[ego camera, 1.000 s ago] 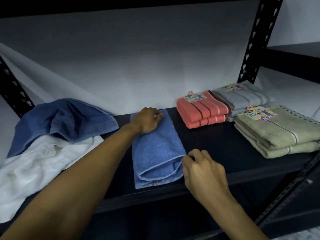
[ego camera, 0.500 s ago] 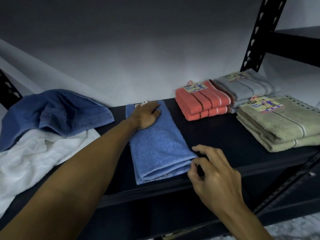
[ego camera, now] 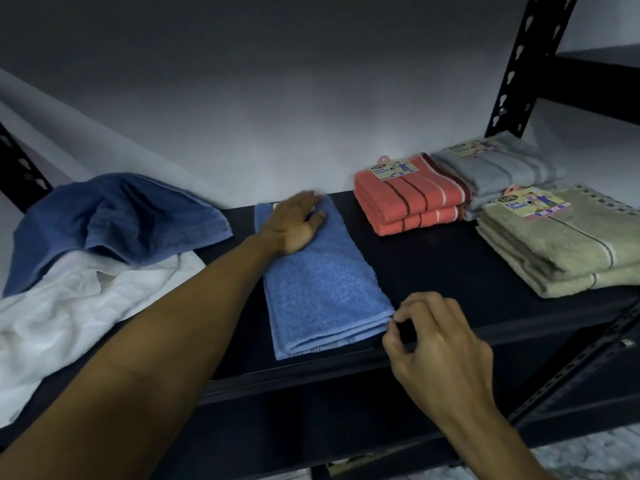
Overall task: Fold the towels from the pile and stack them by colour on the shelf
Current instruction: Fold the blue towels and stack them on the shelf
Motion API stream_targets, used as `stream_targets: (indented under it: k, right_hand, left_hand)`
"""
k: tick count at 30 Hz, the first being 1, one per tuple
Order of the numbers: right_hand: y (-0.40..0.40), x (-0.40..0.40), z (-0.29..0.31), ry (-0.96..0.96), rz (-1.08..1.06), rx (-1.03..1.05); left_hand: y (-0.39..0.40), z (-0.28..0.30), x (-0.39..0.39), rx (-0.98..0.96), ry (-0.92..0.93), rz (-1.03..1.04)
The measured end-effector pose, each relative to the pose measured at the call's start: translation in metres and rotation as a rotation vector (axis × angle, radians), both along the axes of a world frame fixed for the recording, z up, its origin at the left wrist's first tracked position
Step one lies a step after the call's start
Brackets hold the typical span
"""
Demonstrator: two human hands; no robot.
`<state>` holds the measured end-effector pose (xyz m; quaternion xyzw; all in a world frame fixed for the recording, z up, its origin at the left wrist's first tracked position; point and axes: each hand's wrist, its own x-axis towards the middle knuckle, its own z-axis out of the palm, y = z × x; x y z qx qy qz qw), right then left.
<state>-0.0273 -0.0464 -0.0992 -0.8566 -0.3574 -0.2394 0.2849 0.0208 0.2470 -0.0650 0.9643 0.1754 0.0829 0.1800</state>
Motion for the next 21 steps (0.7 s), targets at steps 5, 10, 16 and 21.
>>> stream_targets:
  k: [5,10,16,21]
  right_hand:
    - [0.006,-0.003,-0.002,0.003,0.004,-0.067]
    - [0.006,0.002,-0.009,-0.028,0.029,-0.036]
    - [0.006,0.003,-0.015,-0.025,0.049,0.03]
    - [0.01,-0.001,-0.011,0.173,0.117,0.155]
  left_hand:
    - [-0.022,0.016,-0.031,0.161,-0.326,-0.061]
    - [-0.064,0.031,-0.122,0.239,-0.316,-0.207]
    - [-0.089,0.012,-0.2,0.335,-0.146,-0.2]
    - [-0.098,-0.005,-0.21,0.297,-0.203,-0.137]
